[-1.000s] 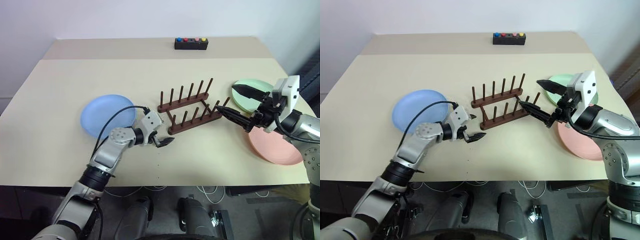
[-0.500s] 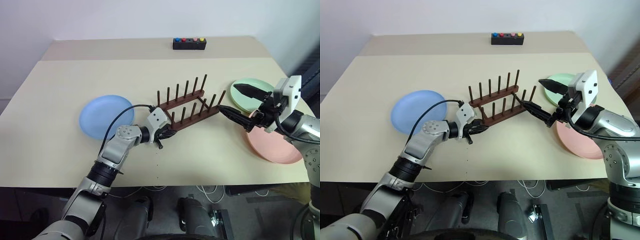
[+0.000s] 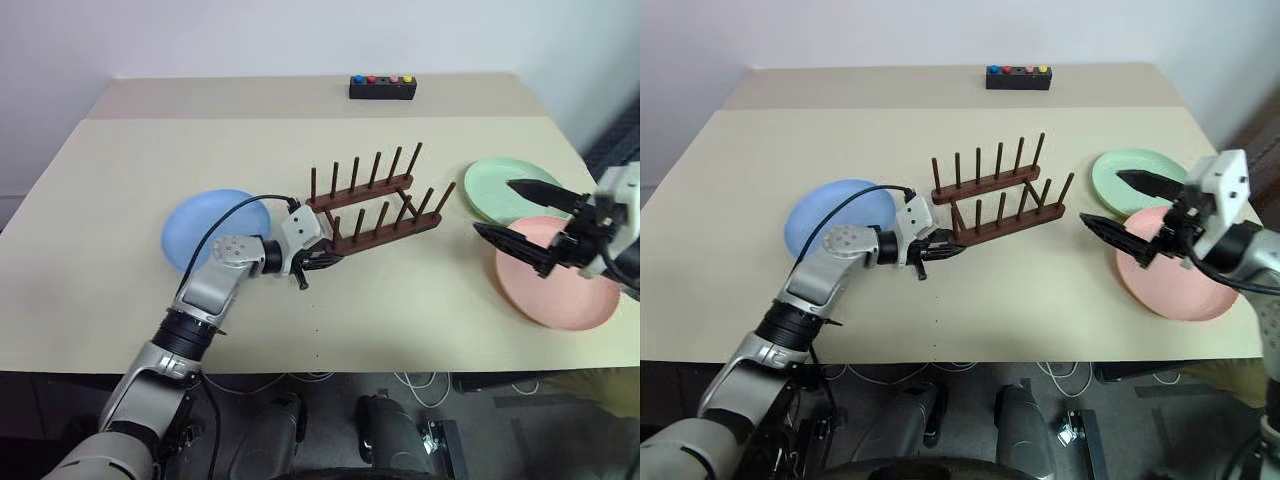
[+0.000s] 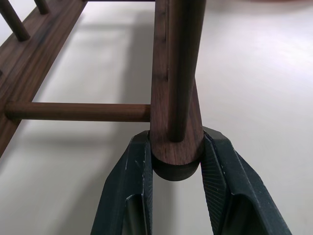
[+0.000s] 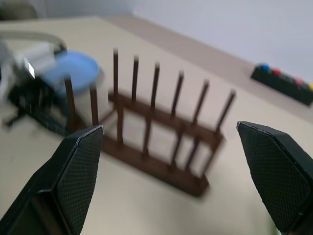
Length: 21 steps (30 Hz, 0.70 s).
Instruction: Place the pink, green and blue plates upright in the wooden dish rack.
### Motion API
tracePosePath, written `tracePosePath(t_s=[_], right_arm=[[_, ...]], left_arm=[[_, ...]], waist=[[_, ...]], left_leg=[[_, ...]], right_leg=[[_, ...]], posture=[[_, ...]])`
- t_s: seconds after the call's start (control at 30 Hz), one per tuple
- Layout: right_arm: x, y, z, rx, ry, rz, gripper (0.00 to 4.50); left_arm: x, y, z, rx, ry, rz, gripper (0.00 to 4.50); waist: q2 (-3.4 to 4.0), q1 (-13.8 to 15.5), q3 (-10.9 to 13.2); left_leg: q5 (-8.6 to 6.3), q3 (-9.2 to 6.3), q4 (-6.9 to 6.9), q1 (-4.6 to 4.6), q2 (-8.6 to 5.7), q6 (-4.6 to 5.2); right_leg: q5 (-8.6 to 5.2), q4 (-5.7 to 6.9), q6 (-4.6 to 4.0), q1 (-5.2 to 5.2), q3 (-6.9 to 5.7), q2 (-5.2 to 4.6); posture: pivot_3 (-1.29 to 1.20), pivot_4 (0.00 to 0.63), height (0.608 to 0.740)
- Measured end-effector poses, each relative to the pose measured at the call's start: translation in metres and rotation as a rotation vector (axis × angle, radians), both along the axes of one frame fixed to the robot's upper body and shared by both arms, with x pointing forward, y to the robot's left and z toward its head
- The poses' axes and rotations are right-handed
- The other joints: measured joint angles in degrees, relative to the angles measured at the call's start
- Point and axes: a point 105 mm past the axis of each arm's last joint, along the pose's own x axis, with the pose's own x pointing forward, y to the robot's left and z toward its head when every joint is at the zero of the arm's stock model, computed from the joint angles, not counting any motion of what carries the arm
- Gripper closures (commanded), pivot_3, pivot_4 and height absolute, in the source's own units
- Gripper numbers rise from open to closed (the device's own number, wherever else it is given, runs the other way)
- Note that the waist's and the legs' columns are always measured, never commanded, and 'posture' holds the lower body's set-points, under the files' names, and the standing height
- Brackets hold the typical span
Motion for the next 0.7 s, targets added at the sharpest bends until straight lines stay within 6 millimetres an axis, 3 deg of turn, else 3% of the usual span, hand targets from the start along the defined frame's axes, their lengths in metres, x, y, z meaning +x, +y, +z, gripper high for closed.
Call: tracePosePath(t_s=[0.27, 0.47, 0.7], right_arm=[[-0.033, -0.006, -0.007, -0.016, 0.051, 0.056, 0.0], [-0.041, -0.018, -0.004, -0.027, 0.042, 0.005, 0.0], [-0.044, -0.014, -0.005, -0.038, 0.045, -0.001, 0.0]], left_arm=[[-0.017, 0.006, -0.002, 0.047, -0.01, -0.222, 3.75], [-0.02, 0.002, -0.02, 0.075, 0.048, -0.249, 3.75], [-0.023, -0.01, -0.026, 0.071, 0.054, -0.267, 3.75]], waist=[[0.03, -0.24, -0.01], [0.02, 0.0, -0.01], [0.02, -0.14, -0.01]], left_leg=[[0.0, 0.06, 0.01, 0.03, 0.08, 0.0], [-0.02, 0.06, 0.04, 0.03, 0.07, 0.03], [-0.02, 0.06, 0.04, 0.04, 0.08, 0.03]], right_leg=[[0.01, 0.01, -0.02, 0.01, 0.04, -0.01], [0.01, -0.03, -0.01, 0.06, 0.04, -0.03], [0.01, -0.02, -0.01, 0.05, 0.04, -0.03]], posture=[[0.0, 0.15, 0.74], [0.0, 0.15, 0.74], [0.0, 0.15, 0.74]])
